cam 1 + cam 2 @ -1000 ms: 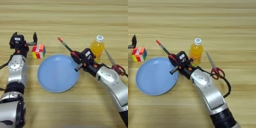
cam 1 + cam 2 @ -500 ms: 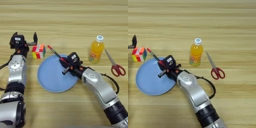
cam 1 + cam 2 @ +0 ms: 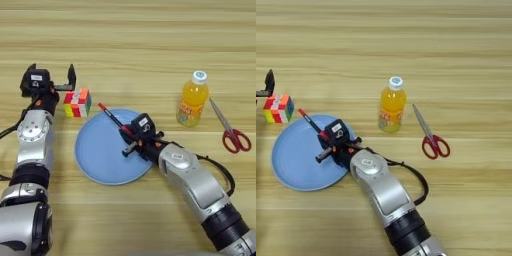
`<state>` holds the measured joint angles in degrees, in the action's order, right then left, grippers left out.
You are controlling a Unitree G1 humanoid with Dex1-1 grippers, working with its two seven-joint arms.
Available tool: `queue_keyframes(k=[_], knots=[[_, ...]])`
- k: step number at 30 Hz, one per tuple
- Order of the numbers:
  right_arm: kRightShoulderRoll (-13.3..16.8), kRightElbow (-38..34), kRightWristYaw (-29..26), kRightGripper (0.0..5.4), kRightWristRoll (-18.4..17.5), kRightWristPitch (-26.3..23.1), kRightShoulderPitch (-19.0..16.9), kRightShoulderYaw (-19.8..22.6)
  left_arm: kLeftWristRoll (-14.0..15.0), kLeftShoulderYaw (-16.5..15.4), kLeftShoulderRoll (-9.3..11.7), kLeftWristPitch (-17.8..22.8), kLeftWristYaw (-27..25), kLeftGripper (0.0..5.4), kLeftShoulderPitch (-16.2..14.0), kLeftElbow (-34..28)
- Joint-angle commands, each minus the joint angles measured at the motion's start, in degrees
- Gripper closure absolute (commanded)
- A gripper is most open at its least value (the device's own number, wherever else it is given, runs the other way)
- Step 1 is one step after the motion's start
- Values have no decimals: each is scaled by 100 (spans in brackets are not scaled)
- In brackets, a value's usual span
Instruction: Move the objects on the table
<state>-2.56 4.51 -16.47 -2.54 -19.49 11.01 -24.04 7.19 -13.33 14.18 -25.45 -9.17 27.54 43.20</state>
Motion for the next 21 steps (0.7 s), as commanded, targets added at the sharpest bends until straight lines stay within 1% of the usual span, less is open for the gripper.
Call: queue_keyframes(k=[1,2,7,9,10,16,21], knots=[[-256,173,61,486,-18,7,62,42,24,-2,-3,52,14,0,-51,-72],[-249,188,23,457,-15,40,70,15,25,-2,-2,51,13,0,-52,-71],[-246,118,-103,399,-45,214,35,-57,28,-4,2,48,6,0,-52,-64],[-212,15,-142,366,-27,353,12,-103,27,-3,3,47,5,0,-52,-63],[-195,-32,-159,359,-18,410,6,-116,27,-3,3,46,5,0,-52,-63],[-78,-249,-122,282,80,796,27,-47,19,4,-8,34,14,0,-54,-53],[27,-420,-31,221,271,1124,105,56,11,15,-13,38,21,0,-61,-72]])
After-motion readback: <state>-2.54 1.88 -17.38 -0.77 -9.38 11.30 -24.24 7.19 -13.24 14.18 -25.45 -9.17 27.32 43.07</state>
